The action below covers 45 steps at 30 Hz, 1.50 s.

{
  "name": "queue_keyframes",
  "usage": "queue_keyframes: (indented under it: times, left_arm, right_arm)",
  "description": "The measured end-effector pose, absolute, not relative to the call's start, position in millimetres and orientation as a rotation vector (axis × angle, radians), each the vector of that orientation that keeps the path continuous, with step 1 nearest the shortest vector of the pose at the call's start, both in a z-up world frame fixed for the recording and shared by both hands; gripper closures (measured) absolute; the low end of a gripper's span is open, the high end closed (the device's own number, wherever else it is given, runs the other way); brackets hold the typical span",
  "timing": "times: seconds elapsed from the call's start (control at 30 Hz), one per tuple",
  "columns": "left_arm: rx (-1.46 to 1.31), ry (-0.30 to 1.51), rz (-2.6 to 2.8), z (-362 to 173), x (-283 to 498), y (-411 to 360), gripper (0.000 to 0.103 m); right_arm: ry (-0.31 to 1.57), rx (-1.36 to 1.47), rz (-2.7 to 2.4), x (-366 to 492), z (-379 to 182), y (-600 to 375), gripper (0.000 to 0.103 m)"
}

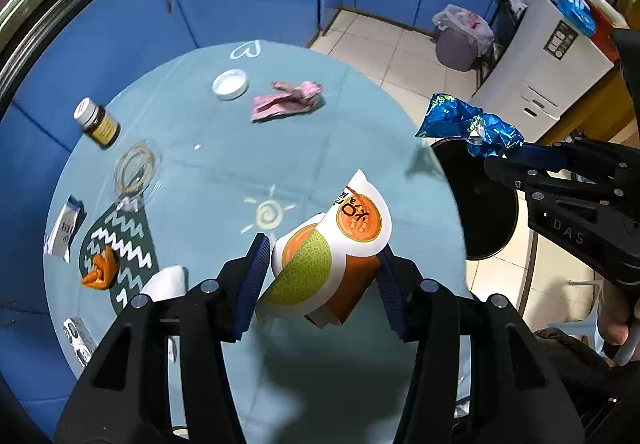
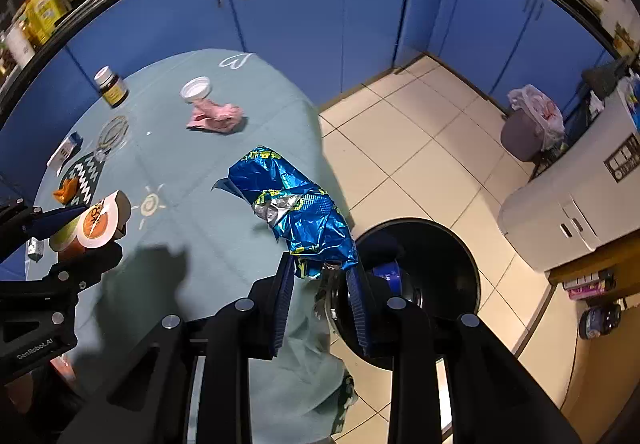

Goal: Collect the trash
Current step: 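Carry both items to the black bin while the right gripper releases the foil wrapper inside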

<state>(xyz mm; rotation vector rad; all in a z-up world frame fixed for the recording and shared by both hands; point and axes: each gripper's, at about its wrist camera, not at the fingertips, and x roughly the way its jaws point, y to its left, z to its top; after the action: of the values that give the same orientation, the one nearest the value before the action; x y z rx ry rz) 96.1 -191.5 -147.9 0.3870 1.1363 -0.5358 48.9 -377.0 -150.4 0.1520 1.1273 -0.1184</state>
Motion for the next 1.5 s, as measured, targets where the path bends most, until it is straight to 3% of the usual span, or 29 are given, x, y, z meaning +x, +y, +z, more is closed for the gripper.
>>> queue_keyframes:
  times: [1.1,1.43,1.5]
  left_arm:
    - [0.532,1.073,-0.701,-136.9,79.0,-326.1,0.050]
    - [0.539,1.076,-0.702,-136.7,84.8,-347.3,0.050]
    - [0.536,1.077,-0.697,-136.4,86.6,-347.2,0.050]
  right_arm:
    - [1.099,0.292,-0.293,3.3,-154.2,-487.5,0.076]
    - [1.112,0.328,-0.294,4.4,-164.7,-501.1,0.074]
    - [1.123,0.334,-0.287,5.7,-166.2,-502.7,0.070]
